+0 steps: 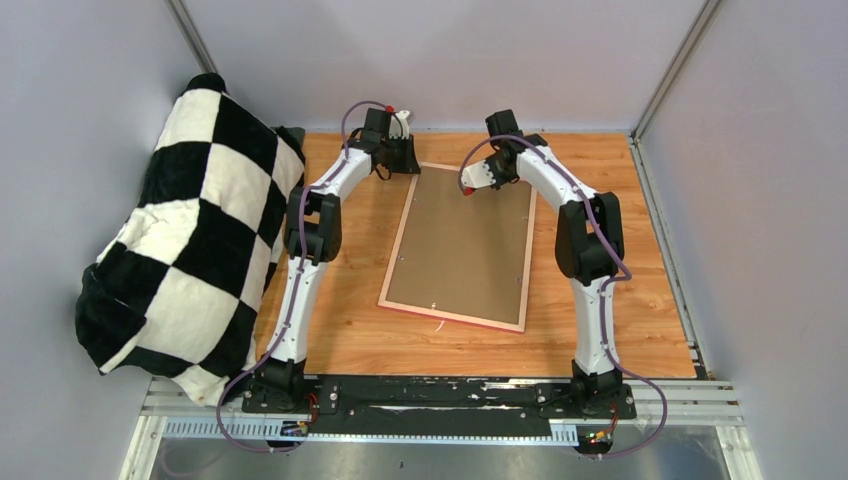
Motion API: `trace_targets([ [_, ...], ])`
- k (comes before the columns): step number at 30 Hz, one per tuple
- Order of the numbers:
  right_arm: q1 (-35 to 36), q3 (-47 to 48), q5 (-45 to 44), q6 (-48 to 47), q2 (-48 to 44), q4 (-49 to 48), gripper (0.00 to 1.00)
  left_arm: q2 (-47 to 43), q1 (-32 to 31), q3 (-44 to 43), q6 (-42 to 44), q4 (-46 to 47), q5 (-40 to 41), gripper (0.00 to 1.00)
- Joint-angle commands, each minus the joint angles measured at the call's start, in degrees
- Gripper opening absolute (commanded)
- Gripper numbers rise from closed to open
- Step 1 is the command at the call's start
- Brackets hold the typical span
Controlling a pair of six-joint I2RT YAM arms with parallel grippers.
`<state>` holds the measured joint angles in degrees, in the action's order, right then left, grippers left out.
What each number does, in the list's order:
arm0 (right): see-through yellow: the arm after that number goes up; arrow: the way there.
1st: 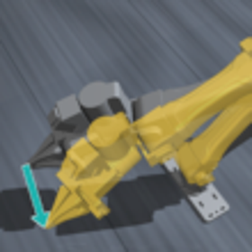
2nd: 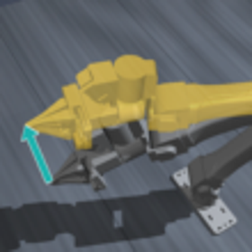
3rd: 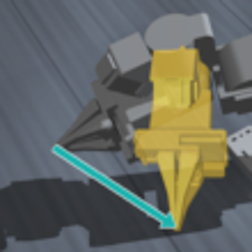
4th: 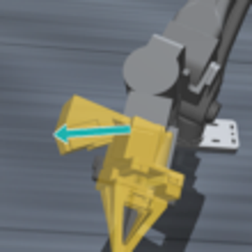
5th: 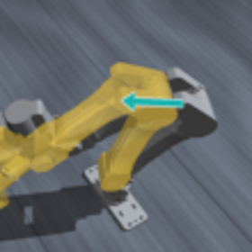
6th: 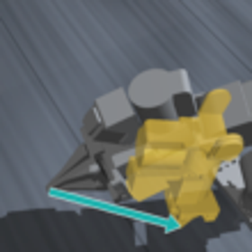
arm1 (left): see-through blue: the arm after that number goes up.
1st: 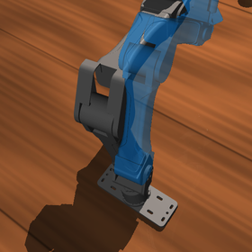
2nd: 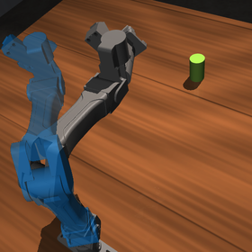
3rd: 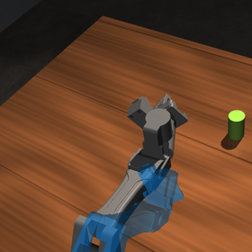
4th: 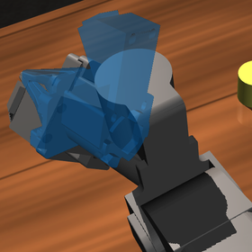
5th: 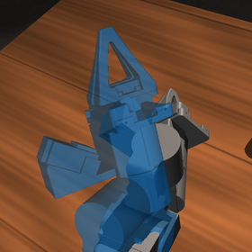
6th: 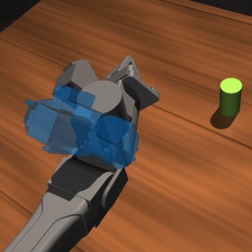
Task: Take the photo out of the frame
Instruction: Release the photo frame item from the photo frame.
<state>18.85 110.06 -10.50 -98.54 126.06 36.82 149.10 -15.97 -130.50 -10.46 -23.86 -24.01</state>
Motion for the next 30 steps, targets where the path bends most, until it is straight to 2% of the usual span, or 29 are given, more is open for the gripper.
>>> trace_targets([
  [1,-0.2,1.9,-2.5,-0.3,1.6,0.2,0.0,4.8,-1.2,1.2,1.0,-7.5,-0.8,0.02],
  [30,-1.4,-2.5,-6.1,-4.2,0.6,3.2,0.0,4.8,-1.2,1.1,1.0,-7.5,-0.8,0.02],
])
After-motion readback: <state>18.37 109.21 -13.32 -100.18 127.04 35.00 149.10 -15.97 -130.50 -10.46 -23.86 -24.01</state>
